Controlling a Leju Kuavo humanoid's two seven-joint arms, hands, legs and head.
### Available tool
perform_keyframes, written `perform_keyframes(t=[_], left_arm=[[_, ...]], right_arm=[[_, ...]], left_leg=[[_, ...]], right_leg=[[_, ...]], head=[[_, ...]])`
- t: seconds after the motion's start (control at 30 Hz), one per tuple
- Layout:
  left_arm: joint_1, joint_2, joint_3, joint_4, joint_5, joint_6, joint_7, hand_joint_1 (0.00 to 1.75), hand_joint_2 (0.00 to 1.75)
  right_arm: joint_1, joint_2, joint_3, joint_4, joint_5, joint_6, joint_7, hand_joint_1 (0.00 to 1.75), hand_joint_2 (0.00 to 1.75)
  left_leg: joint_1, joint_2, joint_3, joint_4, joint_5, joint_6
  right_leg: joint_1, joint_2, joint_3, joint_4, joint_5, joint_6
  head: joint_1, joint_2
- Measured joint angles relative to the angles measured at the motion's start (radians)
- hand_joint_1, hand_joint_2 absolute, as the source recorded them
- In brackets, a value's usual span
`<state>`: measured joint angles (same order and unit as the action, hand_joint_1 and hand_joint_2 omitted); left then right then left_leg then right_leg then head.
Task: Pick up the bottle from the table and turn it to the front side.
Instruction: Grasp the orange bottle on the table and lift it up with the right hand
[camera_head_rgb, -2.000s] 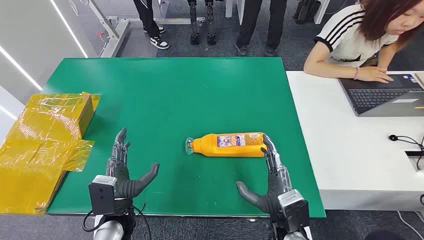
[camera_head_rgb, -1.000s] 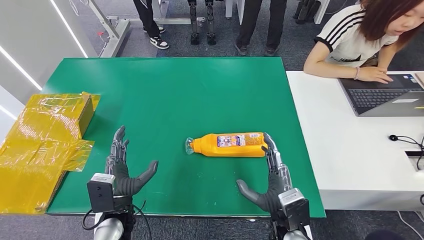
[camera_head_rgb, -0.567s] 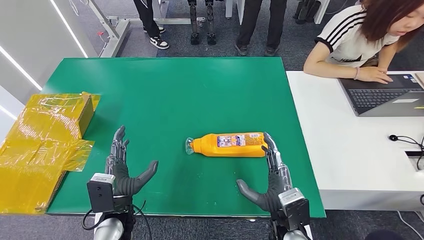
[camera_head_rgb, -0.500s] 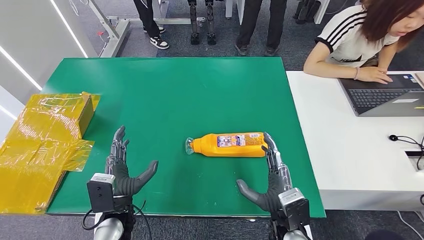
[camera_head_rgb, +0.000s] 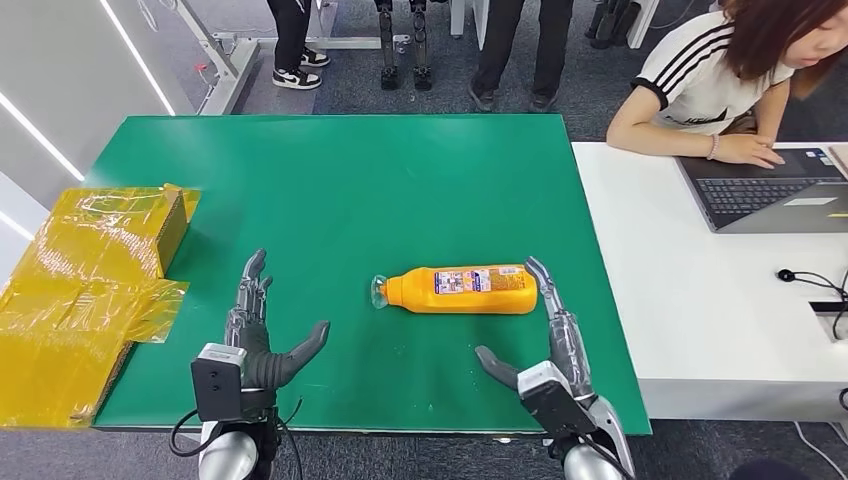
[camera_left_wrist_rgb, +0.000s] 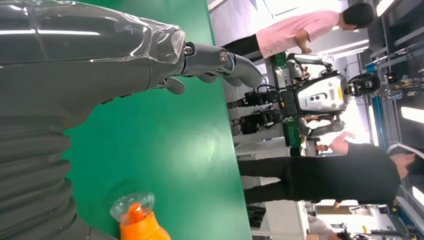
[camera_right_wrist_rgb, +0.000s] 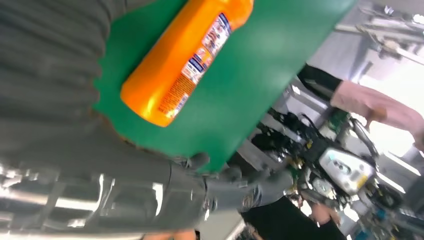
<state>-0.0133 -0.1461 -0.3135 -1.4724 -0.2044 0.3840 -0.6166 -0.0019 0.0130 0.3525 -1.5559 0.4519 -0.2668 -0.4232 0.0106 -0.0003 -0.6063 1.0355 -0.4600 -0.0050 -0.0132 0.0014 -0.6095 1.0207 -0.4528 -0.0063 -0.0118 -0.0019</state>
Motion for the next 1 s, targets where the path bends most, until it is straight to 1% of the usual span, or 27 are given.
perform_keyframes(t=[0.17, 0.33, 0.4, 0.57, 0.67, 0.73, 0.83, 0.93, 1.0], left_arm=[[-0.022, 0.0, -0.015, 0.027, 0.0, -0.005, -0.001, 0.0, 1.75], [-0.03, 0.0, -0.022, 0.042, 0.0, -0.006, -0.001, 0.0, 1.75], [-0.034, 0.0, -0.026, 0.048, 0.001, -0.009, -0.001, 0.0, 1.75], [-0.063, 0.0, -0.033, 0.073, 0.002, -0.022, -0.002, 0.0, 1.75], [-0.084, 0.0, -0.041, 0.092, 0.005, -0.032, -0.002, 0.0, 1.75], [-0.098, 0.0, -0.049, 0.103, 0.009, -0.041, -0.001, 0.0, 1.75], [-0.112, -0.002, -0.059, 0.119, 0.017, -0.053, 0.005, 0.0, 1.75], [-0.119, -0.007, -0.063, 0.131, 0.029, -0.062, 0.019, 0.0, 1.75], [-0.12, -0.009, -0.063, 0.135, 0.035, -0.068, 0.023, 0.0, 1.75]], right_arm=[[-0.122, -0.034, 0.0, 0.108, 0.061, -0.007, 0.048, 0.0, 1.75], [-0.181, -0.05, 0.0, 0.169, 0.07, -0.002, 0.062, 0.0, 1.75], [-0.207, -0.055, 0.003, 0.197, 0.071, 0.019, 0.082, 0.0, 1.75], [-0.309, -0.062, 0.03, 0.312, 0.082, 0.087, 0.134, 0.0, 1.75], [-0.393, -0.063, 0.073, 0.407, 0.129, 0.194, 0.19, 0.0, 1.75], [-0.468, -0.063, 0.117, 0.488, 0.156, 0.297, 0.225, 0.0, 1.75], [-0.596, -0.063, 0.2, 0.626, 0.177, 0.444, 0.254, 0.0, 1.75], [-0.719, -0.06, 0.279, 0.75, 0.187, 0.537, 0.274, 0.0, 1.75], [-0.783, -0.059, 0.321, 0.811, 0.184, 0.585, 0.284, 0.0, 1.75]], left_leg=[[0.0, 0.0, 0.001, 0.0, 0.001, 0.0], [0.0, 0.0, 0.001, 0.0, 0.001, 0.0], [0.0, 0.0, 0.0, 0.0, 0.001, 0.0], [0.0, 0.0, 0.001, 0.0, 0.001, 0.0], [0.0, 0.0, 0.001, 0.0, 0.002, 0.0], [0.0, 0.0, 0.001, 0.001, 0.003, 0.0], [0.0, 0.0, 0.0, 0.001, 0.004, 0.0], [0.0, -0.001, 0.0, 0.001, 0.005, 0.0], [0.0, -0.001, 0.0, 0.001, 0.005, 0.0]], right_leg=[[0.0, 0.0, 0.0, 0.0, 0.001, 0.0], [0.0, 0.0, 0.0, 0.0, 0.001, 0.0], [0.0, 0.0, 0.0, 0.001, 0.001, 0.0], [0.0, 0.0, 0.0, 0.001, 0.001, -0.001], [0.0, 0.0, 0.0, 0.001, 0.002, 0.0], [0.0, 0.001, 0.0, 0.001, 0.003, 0.0], [0.0, 0.0, 0.0, 0.001, 0.003, 0.0], [0.0, 0.0, 0.0, 0.001, 0.003, 0.0], [0.0, 0.0, 0.0, 0.001, 0.003, 0.0]], head=[[0.0, 0.0], [0.0, 0.0], [0.0, 0.0], [0.0, 0.0], [0.0, 0.0], [0.0, 0.0], [0.0, 0.0], [0.0, 0.0], [0.0, 0.0]])
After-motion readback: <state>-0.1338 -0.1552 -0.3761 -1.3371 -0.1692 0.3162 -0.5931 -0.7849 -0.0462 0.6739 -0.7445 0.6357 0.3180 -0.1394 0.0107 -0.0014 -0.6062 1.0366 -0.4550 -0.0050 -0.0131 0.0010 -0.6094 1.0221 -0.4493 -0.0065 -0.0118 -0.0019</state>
